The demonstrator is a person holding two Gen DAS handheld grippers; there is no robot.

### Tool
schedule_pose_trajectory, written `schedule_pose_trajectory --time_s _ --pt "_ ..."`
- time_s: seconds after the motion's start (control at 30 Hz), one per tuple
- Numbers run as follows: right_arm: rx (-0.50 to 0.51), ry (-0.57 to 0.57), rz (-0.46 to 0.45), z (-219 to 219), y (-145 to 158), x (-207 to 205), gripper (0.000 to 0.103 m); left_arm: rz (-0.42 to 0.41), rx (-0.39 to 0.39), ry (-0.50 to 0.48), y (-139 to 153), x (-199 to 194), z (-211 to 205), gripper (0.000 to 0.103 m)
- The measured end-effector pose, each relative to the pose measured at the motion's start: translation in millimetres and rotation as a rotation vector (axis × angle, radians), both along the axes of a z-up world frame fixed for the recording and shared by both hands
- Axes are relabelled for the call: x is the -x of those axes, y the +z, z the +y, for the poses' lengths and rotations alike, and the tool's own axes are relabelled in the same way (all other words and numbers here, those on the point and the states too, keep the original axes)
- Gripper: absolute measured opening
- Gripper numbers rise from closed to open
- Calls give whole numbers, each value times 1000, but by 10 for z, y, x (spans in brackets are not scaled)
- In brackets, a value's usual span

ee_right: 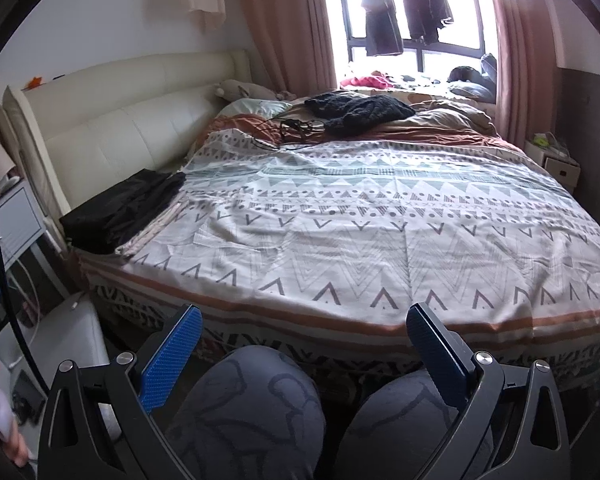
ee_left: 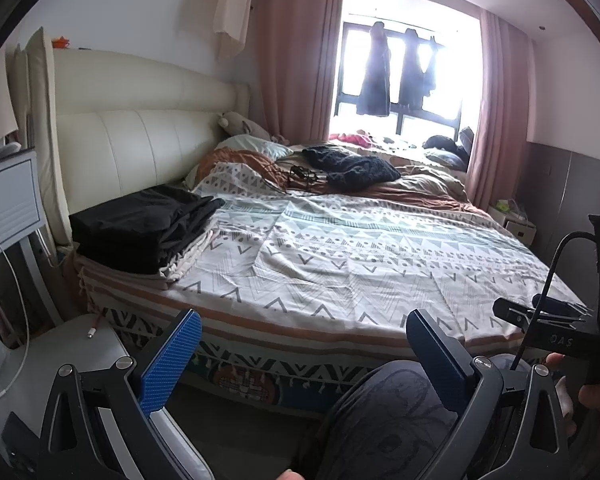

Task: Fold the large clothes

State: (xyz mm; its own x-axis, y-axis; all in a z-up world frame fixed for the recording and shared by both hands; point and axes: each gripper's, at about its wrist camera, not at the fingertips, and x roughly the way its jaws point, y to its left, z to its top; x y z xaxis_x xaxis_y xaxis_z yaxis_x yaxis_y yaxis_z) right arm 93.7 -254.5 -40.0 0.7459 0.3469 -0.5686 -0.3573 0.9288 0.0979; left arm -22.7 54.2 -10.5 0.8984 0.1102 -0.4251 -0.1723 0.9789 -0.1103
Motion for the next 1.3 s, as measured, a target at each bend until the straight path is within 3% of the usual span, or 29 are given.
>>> schedule_pose_trajectory --time_s 1.3 --pt "85 -115 -57 -37 127 60 102 30 -9 -30 -68 -172 -90 103"
